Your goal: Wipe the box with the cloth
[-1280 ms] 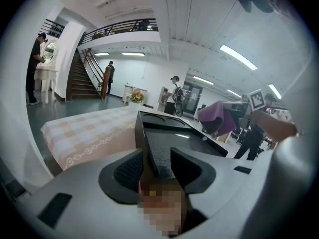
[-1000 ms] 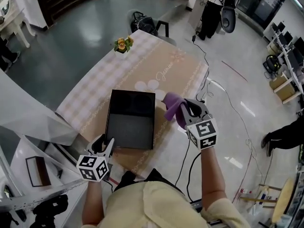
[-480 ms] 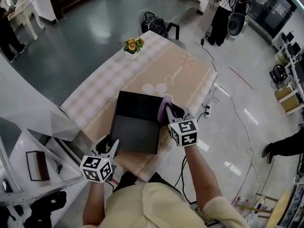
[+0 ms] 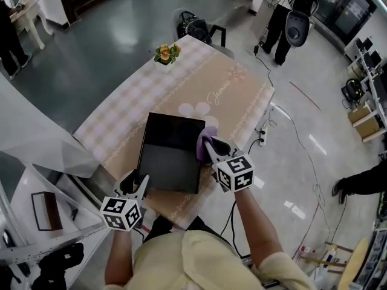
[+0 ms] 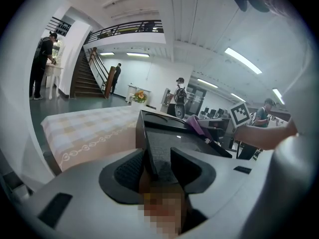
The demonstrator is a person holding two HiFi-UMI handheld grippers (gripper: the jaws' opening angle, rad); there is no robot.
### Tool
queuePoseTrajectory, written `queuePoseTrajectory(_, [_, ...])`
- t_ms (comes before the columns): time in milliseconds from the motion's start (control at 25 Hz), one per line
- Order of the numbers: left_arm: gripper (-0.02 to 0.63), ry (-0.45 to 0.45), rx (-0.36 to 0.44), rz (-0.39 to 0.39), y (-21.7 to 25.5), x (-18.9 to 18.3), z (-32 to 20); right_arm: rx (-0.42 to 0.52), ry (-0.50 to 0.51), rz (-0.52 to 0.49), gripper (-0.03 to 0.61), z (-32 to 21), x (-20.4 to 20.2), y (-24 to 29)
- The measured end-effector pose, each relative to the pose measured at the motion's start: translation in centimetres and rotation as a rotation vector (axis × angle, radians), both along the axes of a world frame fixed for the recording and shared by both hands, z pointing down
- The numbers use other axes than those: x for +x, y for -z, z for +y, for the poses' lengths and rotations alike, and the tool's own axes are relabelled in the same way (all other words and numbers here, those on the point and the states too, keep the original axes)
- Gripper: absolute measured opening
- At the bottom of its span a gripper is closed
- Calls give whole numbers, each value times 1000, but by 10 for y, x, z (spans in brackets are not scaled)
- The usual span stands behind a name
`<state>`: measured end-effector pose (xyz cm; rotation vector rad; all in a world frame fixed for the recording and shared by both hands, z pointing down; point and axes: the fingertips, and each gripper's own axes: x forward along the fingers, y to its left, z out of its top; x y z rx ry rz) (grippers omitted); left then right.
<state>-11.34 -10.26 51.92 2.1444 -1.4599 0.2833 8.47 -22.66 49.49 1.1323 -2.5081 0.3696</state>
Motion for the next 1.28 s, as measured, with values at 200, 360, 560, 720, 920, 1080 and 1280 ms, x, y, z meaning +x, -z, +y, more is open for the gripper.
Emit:
queuePoseTrajectory(200, [175, -5, -1, -2, -1, 1, -1, -13, 10, -12, 48, 19, -2, 0])
queuePoseTrajectory(360, [175, -4, -1, -11, -1, 1, 0, -19, 22, -16, 48, 37, -3, 1])
queuePoseTrajectory(560, [175, -9, 3, -12, 0, 1, -1, -30, 33, -17, 48, 58, -4, 2])
queuePoseTrajectory(720, [175, -11, 5, -9, -1, 1, 0, -41, 36, -23, 48, 73, -5, 2])
queuePoseTrajectory(920, [175, -18, 7, 0, -1, 1, -1, -53, 36, -33, 48, 91, -5, 2])
queuePoseTrajectory(1080, [175, -25, 7, 3, -1, 1, -1, -69, 42, -37, 48, 105, -5, 3])
queuePoseTrajectory(1280, [175, -32, 7, 7, -1, 1, -1, -89, 44, -48, 48, 119, -5, 3])
